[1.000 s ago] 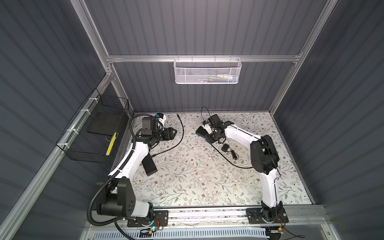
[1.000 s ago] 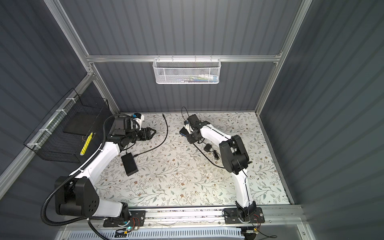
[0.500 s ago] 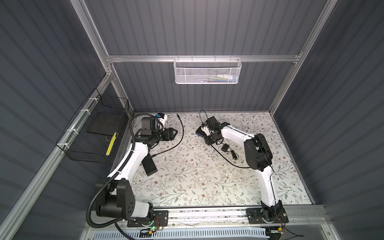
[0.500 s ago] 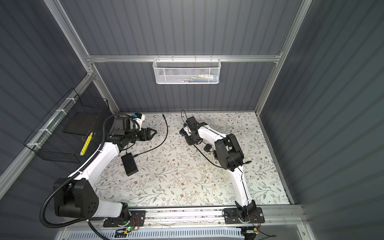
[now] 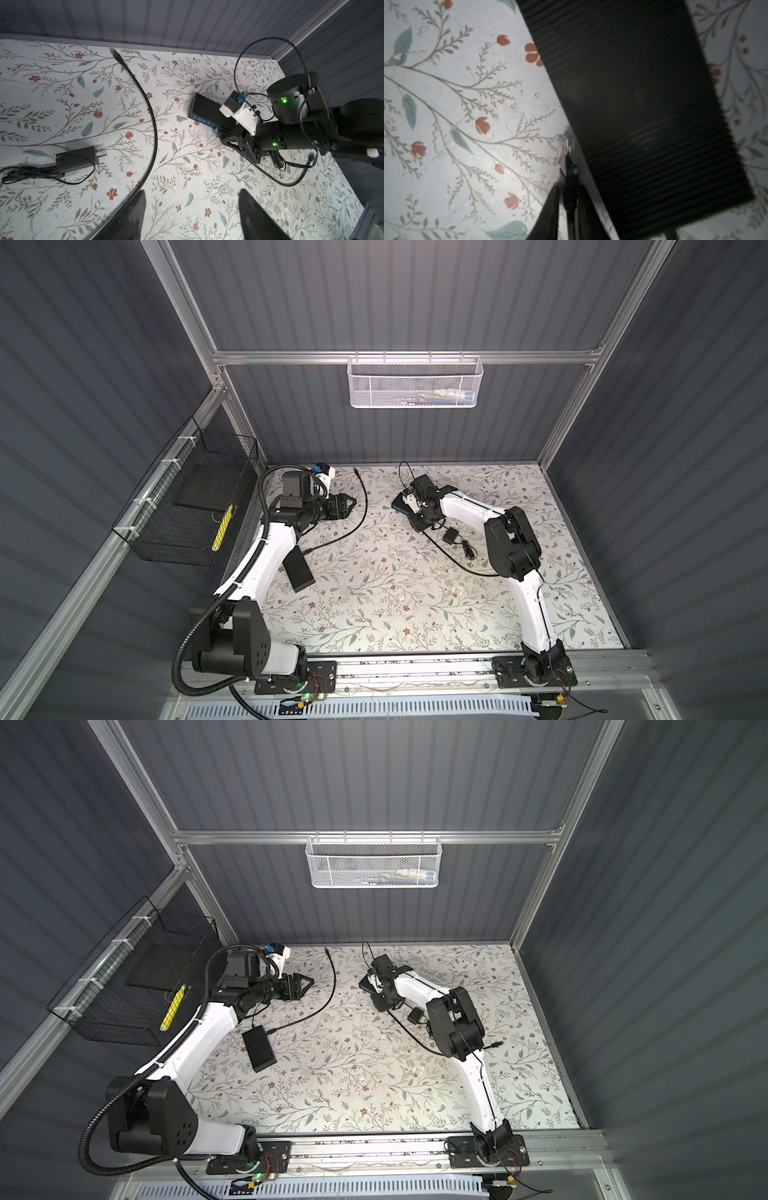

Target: Insert the plug into the switch port

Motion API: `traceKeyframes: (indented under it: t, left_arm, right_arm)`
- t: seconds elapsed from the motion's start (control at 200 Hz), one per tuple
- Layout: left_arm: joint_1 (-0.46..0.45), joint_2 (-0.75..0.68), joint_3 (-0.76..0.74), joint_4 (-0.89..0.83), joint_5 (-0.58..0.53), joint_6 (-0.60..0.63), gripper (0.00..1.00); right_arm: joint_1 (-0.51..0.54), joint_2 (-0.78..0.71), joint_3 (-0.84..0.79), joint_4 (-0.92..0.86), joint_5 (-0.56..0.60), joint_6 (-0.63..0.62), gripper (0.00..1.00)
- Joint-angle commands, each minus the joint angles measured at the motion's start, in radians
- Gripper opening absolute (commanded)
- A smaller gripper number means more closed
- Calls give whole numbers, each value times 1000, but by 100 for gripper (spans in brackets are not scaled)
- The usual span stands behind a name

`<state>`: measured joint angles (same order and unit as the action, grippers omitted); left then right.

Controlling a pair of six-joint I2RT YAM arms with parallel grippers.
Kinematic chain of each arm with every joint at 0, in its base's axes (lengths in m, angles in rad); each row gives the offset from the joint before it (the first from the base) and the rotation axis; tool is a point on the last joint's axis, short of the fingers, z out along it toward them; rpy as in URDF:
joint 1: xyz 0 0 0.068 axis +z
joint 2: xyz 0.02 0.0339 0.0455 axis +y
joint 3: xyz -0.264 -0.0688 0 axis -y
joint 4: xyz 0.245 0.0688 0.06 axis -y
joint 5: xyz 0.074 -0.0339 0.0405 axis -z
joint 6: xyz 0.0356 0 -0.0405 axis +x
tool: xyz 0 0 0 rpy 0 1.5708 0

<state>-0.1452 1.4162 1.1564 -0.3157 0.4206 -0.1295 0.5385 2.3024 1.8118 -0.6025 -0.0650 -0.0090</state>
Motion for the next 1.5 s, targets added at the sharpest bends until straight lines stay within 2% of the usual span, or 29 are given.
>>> traceKeyframes:
  t: [0.0,0.15,0.315,0.395,0.475,0.555,0.675,0.775,0.87,1.176,1.496]
  left_arm:
    - [4,-3,28,-16,21,23,70]
    - [4,-25,-11,15,80,21,70]
    - [0,-107,-158,205,253,-48,69]
    - [-21,-131,-206,240,274,-59,66]
    - [-82,-162,-268,319,250,-97,66]
    - [-176,-180,-342,477,205,-175,67]
    - [-312,-142,-392,659,141,-239,72]
    - [-371,-95,-416,802,97,-280,72]
    - [-395,-46,-405,875,79,-293,72]
    - [-408,61,-388,926,43,-270,73]
    - [-422,178,-329,1037,82,-318,72]
  right_arm:
    - [6,9,2,-26,-32,3,9]
    - [-6,-90,-50,4,-123,11,2]
    - [-53,-281,-188,149,-378,88,1]
    - [-76,-365,-264,258,-451,147,1]
    - [-75,-419,-301,315,-455,180,1]
    - [-77,-460,-334,382,-465,241,1]
    - [-77,-511,-414,541,-481,365,1]
    - [-75,-535,-450,633,-507,443,1]
    - [-71,-555,-465,663,-518,470,1]
    - [-71,-616,-507,710,-558,517,1]
    - [-71,-618,-551,796,-600,590,2]
